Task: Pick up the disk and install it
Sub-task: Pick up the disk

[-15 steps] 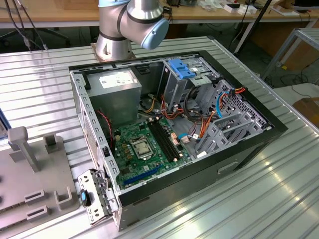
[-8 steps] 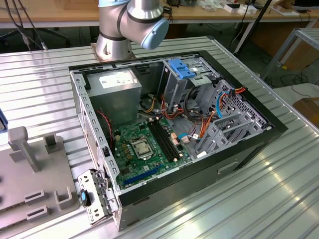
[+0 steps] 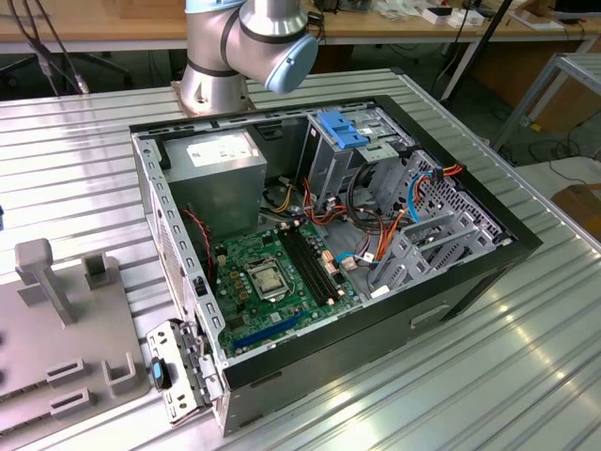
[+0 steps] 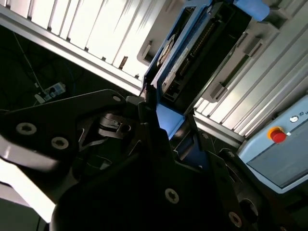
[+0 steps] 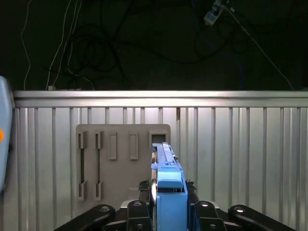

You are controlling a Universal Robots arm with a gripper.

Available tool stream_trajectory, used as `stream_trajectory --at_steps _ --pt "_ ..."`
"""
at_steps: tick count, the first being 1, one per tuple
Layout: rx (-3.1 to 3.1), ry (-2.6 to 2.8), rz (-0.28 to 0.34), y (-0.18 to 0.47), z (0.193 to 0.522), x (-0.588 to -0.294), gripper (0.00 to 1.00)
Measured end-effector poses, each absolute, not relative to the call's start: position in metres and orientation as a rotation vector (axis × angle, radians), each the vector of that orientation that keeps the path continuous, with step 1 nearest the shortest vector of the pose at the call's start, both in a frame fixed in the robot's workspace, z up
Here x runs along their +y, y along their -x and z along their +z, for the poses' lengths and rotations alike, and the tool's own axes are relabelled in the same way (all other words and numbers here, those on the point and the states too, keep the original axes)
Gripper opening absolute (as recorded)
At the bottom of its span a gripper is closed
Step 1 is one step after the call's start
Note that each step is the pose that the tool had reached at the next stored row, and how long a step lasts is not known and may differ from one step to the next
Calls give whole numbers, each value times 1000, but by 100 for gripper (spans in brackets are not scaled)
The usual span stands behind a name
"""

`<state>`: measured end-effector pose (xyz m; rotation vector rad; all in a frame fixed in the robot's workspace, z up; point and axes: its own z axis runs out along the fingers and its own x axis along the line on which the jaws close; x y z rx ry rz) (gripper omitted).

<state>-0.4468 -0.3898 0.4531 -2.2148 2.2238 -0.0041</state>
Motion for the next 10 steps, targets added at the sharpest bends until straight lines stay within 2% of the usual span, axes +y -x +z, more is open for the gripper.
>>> stream_trajectory --at_steps 9,10 --pt "2224 2214 -5 447 488 -390 37" --pt "2213 2204 -27 447 500 -390 37"
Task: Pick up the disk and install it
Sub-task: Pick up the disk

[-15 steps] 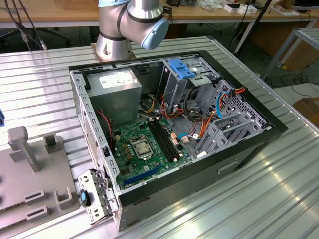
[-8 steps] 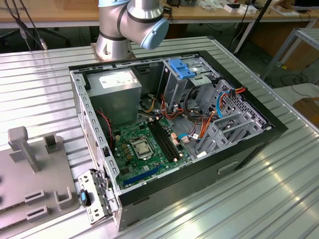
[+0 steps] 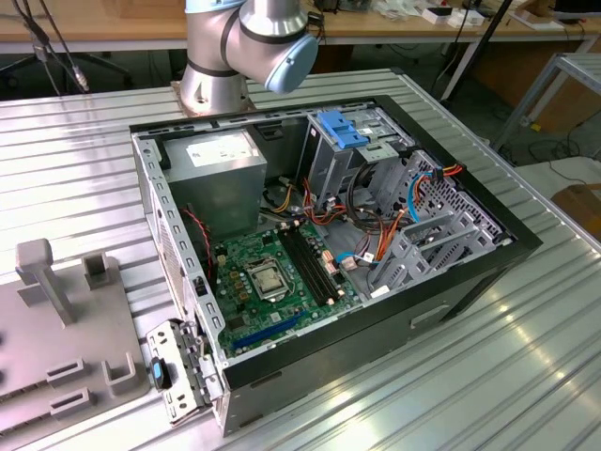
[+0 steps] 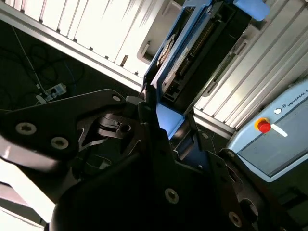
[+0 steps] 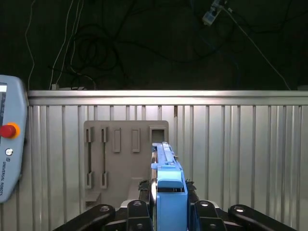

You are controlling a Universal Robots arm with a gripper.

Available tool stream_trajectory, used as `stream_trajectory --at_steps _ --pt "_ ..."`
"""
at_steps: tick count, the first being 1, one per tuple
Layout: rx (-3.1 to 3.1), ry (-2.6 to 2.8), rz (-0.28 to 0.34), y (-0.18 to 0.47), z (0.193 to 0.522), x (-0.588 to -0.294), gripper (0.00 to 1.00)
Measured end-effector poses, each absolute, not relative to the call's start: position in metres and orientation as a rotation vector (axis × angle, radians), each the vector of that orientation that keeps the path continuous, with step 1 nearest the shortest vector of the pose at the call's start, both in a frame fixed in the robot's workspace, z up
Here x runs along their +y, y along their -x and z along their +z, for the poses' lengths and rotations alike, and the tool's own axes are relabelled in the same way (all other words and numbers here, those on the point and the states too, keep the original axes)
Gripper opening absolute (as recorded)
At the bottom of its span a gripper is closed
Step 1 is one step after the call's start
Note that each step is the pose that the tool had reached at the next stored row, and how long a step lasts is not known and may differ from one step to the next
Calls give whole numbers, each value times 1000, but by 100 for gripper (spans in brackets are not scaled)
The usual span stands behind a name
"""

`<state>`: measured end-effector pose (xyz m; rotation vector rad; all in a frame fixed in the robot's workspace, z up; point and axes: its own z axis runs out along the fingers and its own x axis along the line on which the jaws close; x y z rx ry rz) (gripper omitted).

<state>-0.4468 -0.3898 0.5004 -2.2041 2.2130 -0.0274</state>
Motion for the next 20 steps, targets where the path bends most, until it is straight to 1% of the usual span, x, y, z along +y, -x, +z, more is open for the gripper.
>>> stream_trajectory --at_steps 12,20 --pt "2211 2202 -32 380 501 -390 37" --pt "2211 2202 -32 360 501 -390 37"
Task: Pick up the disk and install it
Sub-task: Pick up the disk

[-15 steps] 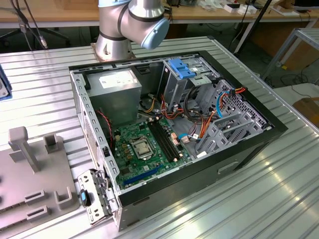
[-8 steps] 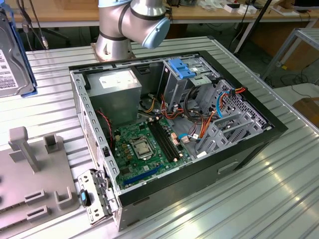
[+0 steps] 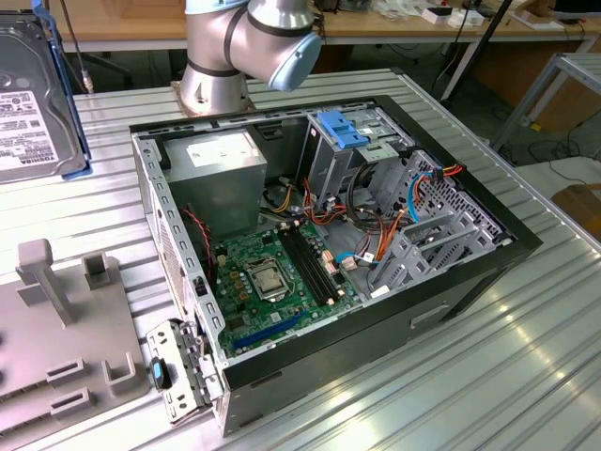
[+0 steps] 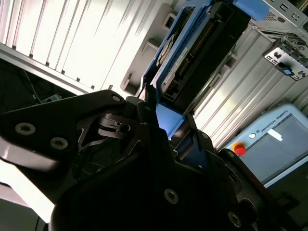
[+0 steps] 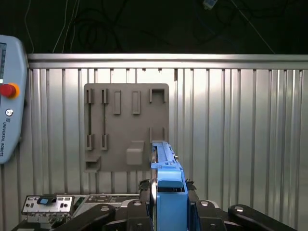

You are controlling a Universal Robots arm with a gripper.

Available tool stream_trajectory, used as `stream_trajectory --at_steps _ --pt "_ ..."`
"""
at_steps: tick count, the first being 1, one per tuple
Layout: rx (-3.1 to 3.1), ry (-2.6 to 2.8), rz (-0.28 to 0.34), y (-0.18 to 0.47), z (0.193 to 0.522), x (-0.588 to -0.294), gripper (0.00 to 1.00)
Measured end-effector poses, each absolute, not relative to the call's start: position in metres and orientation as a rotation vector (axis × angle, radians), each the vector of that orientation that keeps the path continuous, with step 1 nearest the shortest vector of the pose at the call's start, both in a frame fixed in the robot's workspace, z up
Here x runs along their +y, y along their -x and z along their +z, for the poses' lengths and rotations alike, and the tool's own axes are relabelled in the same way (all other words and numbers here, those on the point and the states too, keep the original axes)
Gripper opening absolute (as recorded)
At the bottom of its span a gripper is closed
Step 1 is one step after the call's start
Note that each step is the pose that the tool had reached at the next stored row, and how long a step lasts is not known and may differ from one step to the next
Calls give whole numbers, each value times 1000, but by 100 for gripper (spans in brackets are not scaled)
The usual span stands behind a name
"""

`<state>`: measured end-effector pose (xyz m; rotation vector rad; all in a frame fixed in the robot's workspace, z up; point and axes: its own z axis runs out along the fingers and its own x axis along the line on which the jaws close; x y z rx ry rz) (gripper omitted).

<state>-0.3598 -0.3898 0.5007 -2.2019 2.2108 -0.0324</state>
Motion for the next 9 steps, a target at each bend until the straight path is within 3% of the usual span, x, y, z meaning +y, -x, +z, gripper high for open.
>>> stream_trajectory --at_steps 9 --pt "2212 2201 -33 337 501 -390 37"
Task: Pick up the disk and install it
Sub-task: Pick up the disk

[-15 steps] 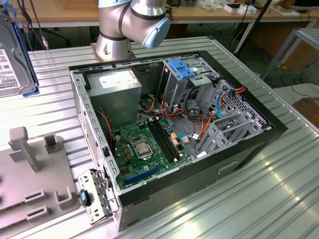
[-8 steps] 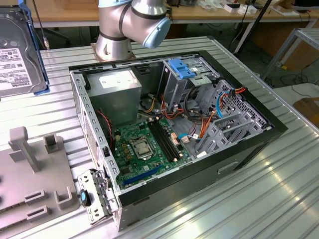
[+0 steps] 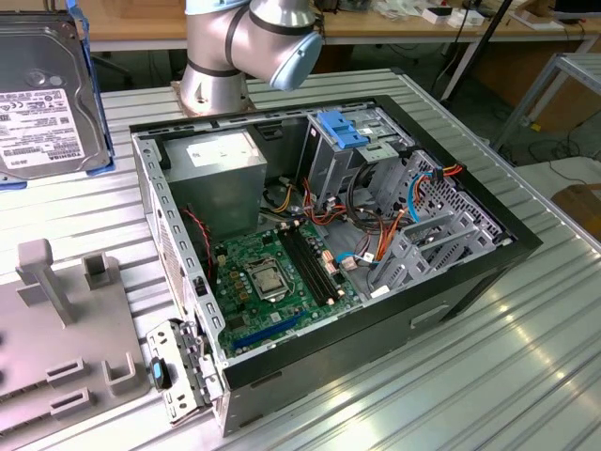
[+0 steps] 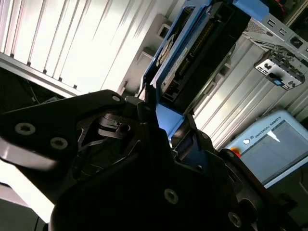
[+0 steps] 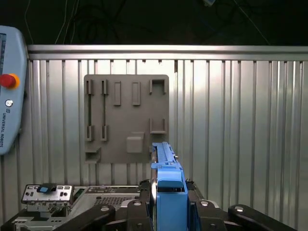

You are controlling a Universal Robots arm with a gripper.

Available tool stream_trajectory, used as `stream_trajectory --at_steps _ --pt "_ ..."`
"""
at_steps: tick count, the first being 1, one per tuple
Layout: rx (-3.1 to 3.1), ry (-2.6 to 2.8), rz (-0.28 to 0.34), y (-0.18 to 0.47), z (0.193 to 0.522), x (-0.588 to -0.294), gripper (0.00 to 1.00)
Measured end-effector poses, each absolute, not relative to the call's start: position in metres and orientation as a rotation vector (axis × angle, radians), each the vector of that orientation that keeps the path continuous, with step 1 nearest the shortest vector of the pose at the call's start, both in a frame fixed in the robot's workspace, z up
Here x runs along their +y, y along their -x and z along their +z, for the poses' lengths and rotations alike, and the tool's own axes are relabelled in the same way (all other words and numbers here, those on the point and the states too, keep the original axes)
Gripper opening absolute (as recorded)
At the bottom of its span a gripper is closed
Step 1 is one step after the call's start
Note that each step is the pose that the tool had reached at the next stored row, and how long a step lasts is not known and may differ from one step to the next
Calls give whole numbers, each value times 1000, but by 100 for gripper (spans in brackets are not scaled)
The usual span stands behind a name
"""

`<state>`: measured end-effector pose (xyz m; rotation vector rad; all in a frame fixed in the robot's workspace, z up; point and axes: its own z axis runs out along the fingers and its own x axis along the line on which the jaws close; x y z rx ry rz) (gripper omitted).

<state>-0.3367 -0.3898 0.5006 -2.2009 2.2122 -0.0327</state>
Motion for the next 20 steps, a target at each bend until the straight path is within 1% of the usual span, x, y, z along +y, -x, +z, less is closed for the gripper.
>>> stream_trajectory --at_steps 20 --pt "2235 2179 -34 254 500 -388 37"
